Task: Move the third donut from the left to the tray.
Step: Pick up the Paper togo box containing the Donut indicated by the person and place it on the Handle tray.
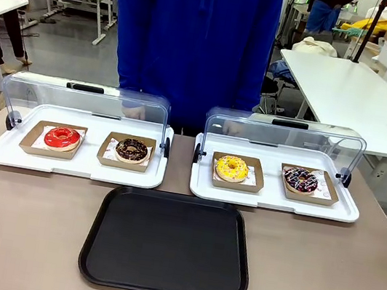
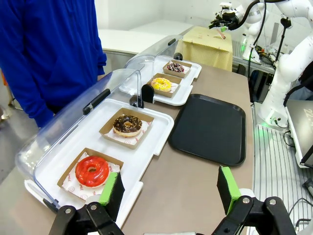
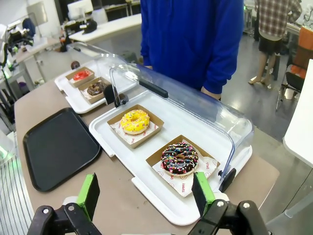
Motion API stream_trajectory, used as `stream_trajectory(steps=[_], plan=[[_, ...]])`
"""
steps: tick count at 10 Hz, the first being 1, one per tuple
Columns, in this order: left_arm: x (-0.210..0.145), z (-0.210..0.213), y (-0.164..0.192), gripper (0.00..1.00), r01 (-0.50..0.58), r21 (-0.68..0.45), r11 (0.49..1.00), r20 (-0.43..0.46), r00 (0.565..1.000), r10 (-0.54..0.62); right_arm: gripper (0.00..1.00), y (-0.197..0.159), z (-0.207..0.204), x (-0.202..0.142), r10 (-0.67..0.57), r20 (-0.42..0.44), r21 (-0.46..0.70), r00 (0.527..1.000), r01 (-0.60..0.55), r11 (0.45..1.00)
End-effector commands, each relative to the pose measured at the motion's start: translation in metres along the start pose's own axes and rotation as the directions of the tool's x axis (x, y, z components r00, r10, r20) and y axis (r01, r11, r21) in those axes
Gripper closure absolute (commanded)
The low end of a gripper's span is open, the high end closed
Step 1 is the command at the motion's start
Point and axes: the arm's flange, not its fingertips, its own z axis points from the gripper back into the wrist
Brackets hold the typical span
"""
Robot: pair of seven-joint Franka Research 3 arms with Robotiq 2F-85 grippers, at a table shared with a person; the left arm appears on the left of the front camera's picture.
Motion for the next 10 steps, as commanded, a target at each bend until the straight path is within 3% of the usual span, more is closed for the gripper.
stream_trajectory(steps=[1,10], plan=[[0.0008,0.0019,0.001,0.0,0.014,-0.008,1.0,0.014,1.0,-0.014,0.0,-0.0051,-0.0011,0.0024,0.028,0.034,-0.001,0.999,-0.028,1.0],[0.0008,0.0019,0.001,0.0,0.014,-0.008,1.0,0.014,1.0,-0.014,0.0,-0.0051,-0.0011,0.0024,0.028,0.034,-0.001,0.999,-0.028,1.0]])
